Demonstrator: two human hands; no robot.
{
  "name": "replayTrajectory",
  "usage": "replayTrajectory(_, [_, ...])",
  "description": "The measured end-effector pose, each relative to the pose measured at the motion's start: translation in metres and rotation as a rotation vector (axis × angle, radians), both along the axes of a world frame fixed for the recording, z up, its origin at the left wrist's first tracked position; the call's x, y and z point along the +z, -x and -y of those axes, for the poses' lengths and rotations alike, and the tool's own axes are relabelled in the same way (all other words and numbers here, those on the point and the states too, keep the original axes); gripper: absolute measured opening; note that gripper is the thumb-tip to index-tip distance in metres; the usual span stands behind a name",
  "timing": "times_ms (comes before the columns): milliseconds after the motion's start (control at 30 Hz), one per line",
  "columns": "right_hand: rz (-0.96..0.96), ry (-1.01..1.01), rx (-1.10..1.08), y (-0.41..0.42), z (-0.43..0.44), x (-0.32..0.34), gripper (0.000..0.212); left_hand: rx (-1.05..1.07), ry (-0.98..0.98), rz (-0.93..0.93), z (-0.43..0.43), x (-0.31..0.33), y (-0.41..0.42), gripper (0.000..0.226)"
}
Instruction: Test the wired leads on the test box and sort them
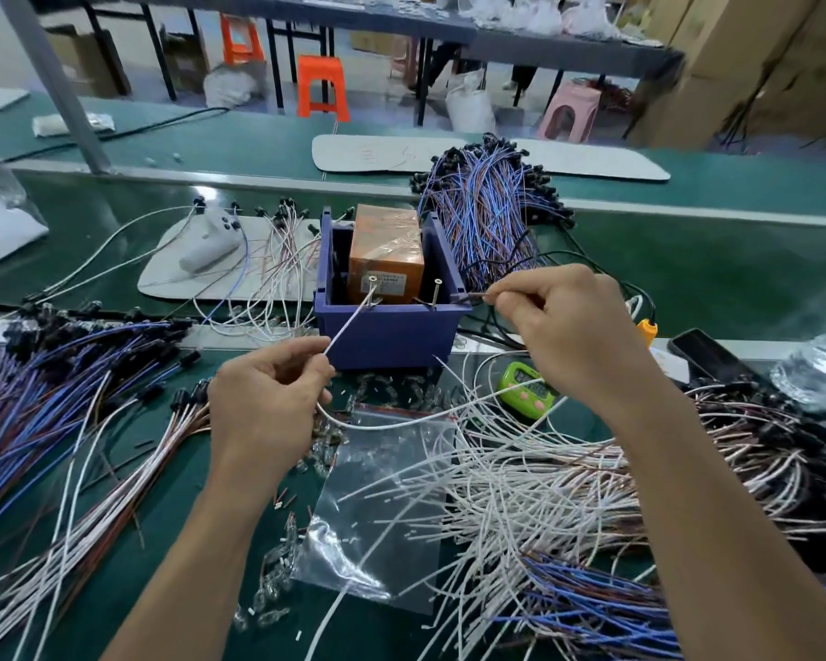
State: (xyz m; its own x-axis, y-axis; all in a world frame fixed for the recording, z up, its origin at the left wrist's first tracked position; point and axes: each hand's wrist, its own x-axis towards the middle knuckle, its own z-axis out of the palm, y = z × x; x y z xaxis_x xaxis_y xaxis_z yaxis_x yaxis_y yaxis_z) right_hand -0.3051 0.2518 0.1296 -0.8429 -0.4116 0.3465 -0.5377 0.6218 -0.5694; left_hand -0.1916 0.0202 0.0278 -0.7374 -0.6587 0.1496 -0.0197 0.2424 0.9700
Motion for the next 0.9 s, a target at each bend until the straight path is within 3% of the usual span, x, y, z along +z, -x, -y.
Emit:
replayTrajectory(167, [0.054, -0.040, 0.006, 0.007, 0.003, -0.005, 0.028, 0.023, 0.004, 0.008, 0.002, -0.003, 0.004, 0.022])
replayTrajectory(333, [0.081, -0.057, -0.009, 0.009, 0.005, -0.008, 0.010, 0.044, 0.026, 0.001, 0.003, -0.007, 0.004, 0.023])
replayTrajectory(900, [0.047, -0.029, -0.090, 0.026, 0.023, -0.023, 0.017, 0.099, 0.039, 0.014, -0.001, -0.010, -0.002, 0.019])
